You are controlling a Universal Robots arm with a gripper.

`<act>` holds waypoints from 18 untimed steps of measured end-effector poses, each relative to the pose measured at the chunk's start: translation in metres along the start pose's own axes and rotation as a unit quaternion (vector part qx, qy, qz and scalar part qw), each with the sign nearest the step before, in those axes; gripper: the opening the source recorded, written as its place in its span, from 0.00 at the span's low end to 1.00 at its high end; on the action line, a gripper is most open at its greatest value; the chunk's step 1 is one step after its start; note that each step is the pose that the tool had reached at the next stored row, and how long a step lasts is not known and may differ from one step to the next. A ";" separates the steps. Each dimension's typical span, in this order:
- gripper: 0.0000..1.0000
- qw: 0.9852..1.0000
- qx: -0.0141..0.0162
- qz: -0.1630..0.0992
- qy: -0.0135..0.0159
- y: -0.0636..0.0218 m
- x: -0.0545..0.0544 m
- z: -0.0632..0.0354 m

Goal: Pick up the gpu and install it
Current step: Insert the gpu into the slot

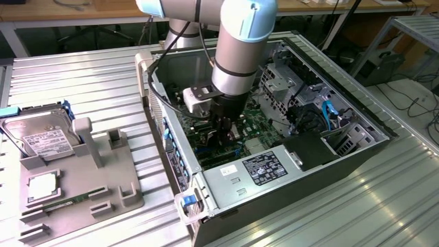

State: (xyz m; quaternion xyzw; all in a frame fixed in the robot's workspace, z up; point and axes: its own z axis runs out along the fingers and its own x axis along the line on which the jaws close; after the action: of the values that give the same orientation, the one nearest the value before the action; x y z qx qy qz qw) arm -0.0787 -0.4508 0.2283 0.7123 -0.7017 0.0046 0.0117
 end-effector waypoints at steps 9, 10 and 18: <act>0.35 1.000 0.007 0.000 0.000 0.0006 0.001 -0.0469; 0.35 1.000 0.008 0.000 0.000 0.0006 0.001 -0.0517; 0.15 1.000 0.008 0.000 0.000 0.0006 0.001 -0.0551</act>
State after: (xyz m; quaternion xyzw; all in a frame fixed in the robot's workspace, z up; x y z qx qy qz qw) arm -0.0788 -0.4507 0.2834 0.7124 -0.7017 0.0102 0.0061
